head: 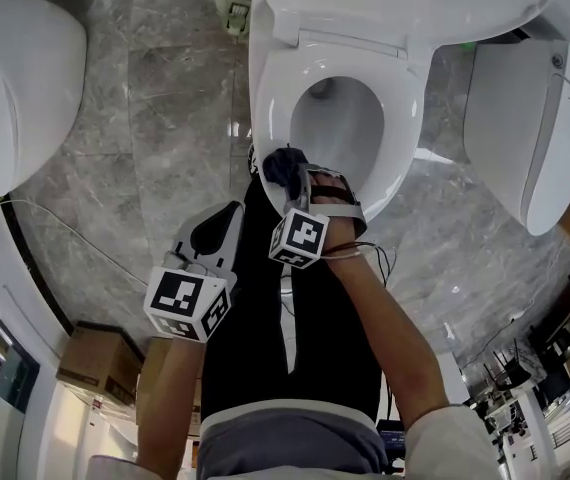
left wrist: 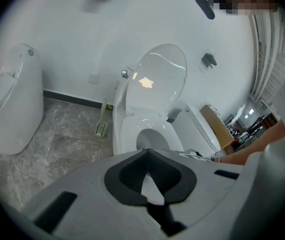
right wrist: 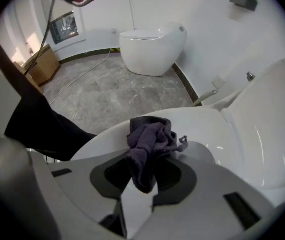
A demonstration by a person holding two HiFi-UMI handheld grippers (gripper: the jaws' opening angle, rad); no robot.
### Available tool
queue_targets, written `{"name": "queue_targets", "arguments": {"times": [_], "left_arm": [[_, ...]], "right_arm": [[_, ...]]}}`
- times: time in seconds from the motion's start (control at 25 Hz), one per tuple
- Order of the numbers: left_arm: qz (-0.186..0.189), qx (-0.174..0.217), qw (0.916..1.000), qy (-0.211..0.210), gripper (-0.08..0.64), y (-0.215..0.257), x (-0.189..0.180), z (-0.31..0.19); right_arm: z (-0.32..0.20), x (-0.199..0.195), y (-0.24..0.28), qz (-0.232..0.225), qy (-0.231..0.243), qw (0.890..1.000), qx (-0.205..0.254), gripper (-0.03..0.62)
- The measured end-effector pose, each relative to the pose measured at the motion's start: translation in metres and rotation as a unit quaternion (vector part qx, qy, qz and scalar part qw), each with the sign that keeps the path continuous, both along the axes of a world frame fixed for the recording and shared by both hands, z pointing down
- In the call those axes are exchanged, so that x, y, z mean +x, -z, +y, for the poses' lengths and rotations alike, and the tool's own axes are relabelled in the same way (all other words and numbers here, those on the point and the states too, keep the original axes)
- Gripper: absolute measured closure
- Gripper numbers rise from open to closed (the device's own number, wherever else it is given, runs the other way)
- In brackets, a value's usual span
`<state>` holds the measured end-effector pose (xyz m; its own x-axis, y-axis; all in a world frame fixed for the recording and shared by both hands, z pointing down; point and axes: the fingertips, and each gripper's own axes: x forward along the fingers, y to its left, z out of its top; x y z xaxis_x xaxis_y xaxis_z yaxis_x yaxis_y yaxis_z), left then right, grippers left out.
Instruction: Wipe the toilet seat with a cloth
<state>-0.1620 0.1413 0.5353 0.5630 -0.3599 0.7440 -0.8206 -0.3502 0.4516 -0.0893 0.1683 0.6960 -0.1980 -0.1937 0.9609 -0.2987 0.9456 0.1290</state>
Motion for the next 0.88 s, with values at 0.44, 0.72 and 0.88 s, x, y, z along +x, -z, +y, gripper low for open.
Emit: {"name": "queue_targets", "arguments": {"times": [0.44, 0.72, 0.88], "left_arm": [[0.002, -0.008, 0.9997, -0.023, 0.551, -0.002, 0.029, -0.014], [0.003, -0.013, 0.9987, -0.048, 0.551, -0.005, 0.062, -0.011], [0.003, -0.016, 0.9977, -0.066, 0.551, -0.005, 0.080, -0.006]], "right_arm": [[0.065, 0.024, -0.001, 0.001, 0.041, 0.999, -0.035, 0.503], [0.110, 0.049, -0.006, 0.001, 0.005, 0.998, -0.065, 0.503], [0.124, 0.058, -0.001, -0.011, -0.002, 0.997, -0.077, 0.503]]}}
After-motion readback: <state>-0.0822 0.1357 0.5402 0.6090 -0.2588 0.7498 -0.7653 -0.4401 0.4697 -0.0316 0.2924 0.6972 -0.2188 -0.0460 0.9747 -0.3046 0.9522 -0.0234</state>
